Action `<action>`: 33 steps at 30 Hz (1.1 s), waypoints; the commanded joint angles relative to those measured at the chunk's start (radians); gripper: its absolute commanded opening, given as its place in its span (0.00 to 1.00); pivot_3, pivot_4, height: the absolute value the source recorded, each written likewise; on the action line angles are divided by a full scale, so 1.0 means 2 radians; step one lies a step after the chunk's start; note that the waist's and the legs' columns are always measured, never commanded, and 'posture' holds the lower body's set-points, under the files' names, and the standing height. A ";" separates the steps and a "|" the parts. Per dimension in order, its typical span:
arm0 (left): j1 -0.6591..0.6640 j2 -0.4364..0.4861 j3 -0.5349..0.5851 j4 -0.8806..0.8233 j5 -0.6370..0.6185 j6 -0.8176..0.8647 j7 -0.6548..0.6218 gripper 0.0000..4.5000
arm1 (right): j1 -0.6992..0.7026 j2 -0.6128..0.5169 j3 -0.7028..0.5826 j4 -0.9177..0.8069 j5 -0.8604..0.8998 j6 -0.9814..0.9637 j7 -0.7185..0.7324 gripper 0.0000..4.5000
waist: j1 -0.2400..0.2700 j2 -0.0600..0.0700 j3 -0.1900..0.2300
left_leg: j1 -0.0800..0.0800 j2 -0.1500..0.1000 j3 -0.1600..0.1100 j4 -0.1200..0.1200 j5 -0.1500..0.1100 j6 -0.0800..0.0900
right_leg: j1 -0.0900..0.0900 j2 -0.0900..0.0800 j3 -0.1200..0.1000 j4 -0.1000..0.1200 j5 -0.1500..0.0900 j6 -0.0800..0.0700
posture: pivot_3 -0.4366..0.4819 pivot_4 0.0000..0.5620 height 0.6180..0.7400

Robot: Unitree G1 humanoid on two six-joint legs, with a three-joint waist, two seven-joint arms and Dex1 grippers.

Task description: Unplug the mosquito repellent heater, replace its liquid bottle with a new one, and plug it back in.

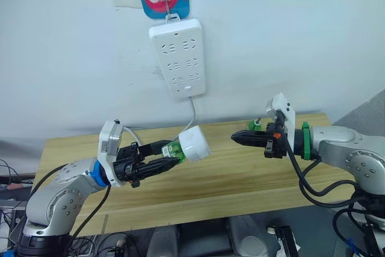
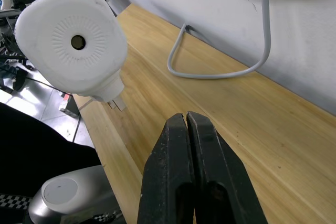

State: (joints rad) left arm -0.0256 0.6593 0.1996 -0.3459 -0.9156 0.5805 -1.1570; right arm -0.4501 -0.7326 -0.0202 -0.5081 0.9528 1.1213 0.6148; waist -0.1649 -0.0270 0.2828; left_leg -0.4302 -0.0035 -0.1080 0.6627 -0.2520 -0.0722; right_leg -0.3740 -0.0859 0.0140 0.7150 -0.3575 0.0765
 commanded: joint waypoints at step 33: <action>-0.052 0.009 -0.008 -0.017 -0.036 0.043 -0.007 0.51 | -0.117 -0.035 0.061 0.025 -0.038 -0.068 0.191 0.99 | -0.003 0.000 -0.002 | 0.000 0.000 0.000 0.001 0.000 0.000 | 0.000 0.000 0.000 0.001 0.000 0.000 | 0.22 0.38 1.00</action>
State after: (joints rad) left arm -0.1280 0.6678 0.1621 -0.3452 -0.9493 0.6667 -1.1506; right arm -0.6608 -0.8033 0.1048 -0.4481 0.8827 1.0109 0.9718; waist -0.1701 -0.0269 0.2785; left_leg -0.4301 -0.0035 -0.1083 0.6645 -0.2517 -0.0725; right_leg -0.3736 -0.0859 0.0137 0.7163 -0.3575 0.0764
